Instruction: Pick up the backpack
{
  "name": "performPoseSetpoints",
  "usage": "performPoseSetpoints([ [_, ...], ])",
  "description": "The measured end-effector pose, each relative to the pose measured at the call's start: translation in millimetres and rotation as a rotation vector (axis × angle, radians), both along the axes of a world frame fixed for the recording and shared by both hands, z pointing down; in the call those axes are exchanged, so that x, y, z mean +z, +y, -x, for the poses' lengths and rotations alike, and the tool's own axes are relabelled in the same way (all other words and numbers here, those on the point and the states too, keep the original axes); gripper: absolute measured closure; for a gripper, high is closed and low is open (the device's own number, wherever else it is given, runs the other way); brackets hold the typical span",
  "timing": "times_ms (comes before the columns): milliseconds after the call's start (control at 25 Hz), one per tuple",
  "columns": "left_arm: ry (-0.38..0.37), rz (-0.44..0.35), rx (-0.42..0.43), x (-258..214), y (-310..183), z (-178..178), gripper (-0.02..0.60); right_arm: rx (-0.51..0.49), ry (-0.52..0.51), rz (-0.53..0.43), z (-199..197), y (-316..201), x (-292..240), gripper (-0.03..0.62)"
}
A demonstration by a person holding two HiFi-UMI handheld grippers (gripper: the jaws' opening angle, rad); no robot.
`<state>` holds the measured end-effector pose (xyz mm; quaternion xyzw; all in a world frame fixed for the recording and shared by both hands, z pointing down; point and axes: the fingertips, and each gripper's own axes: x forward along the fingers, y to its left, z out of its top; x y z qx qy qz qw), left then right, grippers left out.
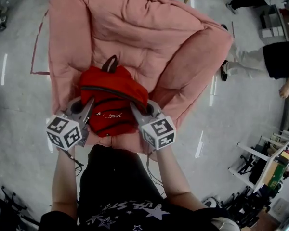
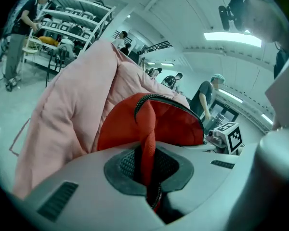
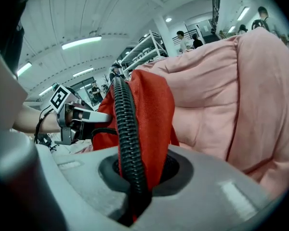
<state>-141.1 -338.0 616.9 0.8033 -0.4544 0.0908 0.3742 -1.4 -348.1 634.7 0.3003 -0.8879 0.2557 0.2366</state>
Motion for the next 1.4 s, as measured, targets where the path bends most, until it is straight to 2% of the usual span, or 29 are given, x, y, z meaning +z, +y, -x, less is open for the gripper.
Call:
performPoseSetpoints([
  [120,-0.017,-0.006,0.001,-12.1,10.0,-0.2,0.566,-0.016,-0.014,-0.021,1.3,7.5,-7.7,0.551],
  [280,0.024,0.002,-0.028,-26.2,15.2,4.4,0.566,-0.068,0.009,-0.076,7.0,9.2,-16.6,0.551],
  [480,0.029,-0.031,-0.055,-29.9,17.4,3.5,0.566,-0.046,-0.012,-0.091,6.8,7.7,-18.4,0.551],
  [680,0.035,-0.064,-0.073,-52.1,46.3,10.7,0.566,-0.019,-0.014,-0.121,14.4,36.1,-37.3,0.551],
  [800,0.050,-0.098,-0.052,-69.0,65.0,7.0,0.566,0.015,-0.008,-0.148,10.9,53.4,-52.7,0.556],
  [1000,0.124,-0.111,-0.012,-76.9,93.4,2.6,0.566,0.053,0.042,-0.173,8.8,80.5,-64.0,0.557],
  [1200,0.137,-0.117,0.077,-95.5,113.0,-2.9,0.568,0.147,-0.018,-0.136,4.6,95.4,-83.3,0.560],
  [1400,0.180,-0.143,0.104,-132.7,162.5,-6.6,0.568,0.201,-0.072,-0.153,0.6,140.6,-121.6,0.560],
])
